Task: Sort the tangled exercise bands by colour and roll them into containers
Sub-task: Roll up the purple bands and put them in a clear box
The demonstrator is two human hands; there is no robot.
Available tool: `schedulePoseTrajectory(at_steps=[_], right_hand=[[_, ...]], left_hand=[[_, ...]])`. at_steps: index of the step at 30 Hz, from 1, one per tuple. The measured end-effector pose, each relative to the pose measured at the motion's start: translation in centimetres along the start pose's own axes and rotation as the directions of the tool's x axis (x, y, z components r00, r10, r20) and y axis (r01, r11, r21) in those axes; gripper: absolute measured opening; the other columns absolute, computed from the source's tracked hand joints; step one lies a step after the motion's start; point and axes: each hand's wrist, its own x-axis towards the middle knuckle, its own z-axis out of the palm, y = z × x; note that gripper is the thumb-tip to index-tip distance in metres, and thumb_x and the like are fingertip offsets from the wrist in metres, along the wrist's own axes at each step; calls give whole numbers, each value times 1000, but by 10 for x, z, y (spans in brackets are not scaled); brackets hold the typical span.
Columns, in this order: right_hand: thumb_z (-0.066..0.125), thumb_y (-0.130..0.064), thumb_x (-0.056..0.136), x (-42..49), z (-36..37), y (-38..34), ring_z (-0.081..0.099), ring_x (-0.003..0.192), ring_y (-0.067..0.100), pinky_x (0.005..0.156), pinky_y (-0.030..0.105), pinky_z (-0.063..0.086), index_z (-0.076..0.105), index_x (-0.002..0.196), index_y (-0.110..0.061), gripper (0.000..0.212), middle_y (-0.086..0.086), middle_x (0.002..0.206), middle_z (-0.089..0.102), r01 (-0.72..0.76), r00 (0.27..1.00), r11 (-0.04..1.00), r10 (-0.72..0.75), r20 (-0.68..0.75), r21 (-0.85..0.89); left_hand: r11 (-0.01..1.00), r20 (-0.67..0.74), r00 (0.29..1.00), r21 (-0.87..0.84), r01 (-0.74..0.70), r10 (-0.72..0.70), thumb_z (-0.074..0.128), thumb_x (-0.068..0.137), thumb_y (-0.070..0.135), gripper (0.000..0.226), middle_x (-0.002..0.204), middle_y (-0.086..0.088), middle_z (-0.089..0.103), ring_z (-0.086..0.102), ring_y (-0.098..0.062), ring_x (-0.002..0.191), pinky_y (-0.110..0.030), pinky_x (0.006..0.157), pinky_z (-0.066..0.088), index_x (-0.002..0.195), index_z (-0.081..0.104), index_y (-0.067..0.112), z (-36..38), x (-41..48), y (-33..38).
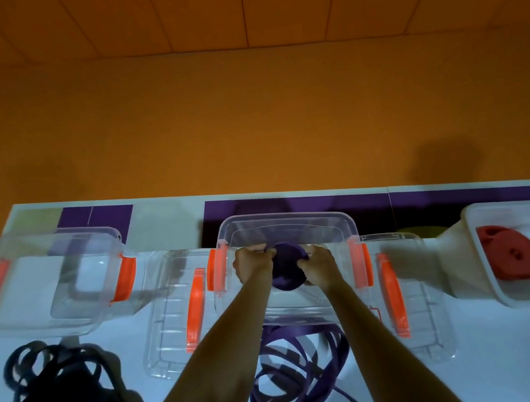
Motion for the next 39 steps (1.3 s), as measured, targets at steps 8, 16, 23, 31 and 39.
schedulePoseTrajectory(at_steps=[8,16,23,31,39], right_hand=[[56,-13,101,-61,-28,-26,67,90,21,77,29,52,71,110,-14,18,5,100,71,188,975,976,-199,-98,-108],[55,-23,103,-189,-41,-6,67,90,11,81,33,56,68,104,-25,13,-9,100,71,424,831,865,-489,-265,-268],[54,-26,103,-268,-6,82,64,81,13,74,33,55,64,95,-29,13,-10,90,68,315,887,865,-415,-202,-391],[57,-21,101,-285,19,145,64,115,18,96,34,53,65,129,-28,31,-2,124,65,198,968,888,-244,-61,-415],[57,-20,101,-265,32,150,59,126,21,105,33,46,45,155,-32,57,3,138,61,313,950,888,-294,108,-338]], left_hand=[[953,2,968,171,-249,252,71,96,18,12,86,-3,63,61,-21,85,-30,74,48,86,66,13,-17,-24,6],[593,170,669,343,-728,724,57,95,8,16,83,-4,73,70,-25,79,-39,70,58,89,71,13,-85,-95,-34],[252,143,378,528,-811,915,79,81,10,11,69,0,66,64,-25,60,-31,47,47,78,70,16,-146,-169,-137],[396,240,599,559,-729,764,66,93,20,7,84,1,69,68,-26,77,-35,61,55,88,70,22,-134,-182,-233],[436,459,676,526,-730,577,59,102,28,45,139,1,63,63,-26,123,-40,100,55,147,50,31,-105,-170,-237]])
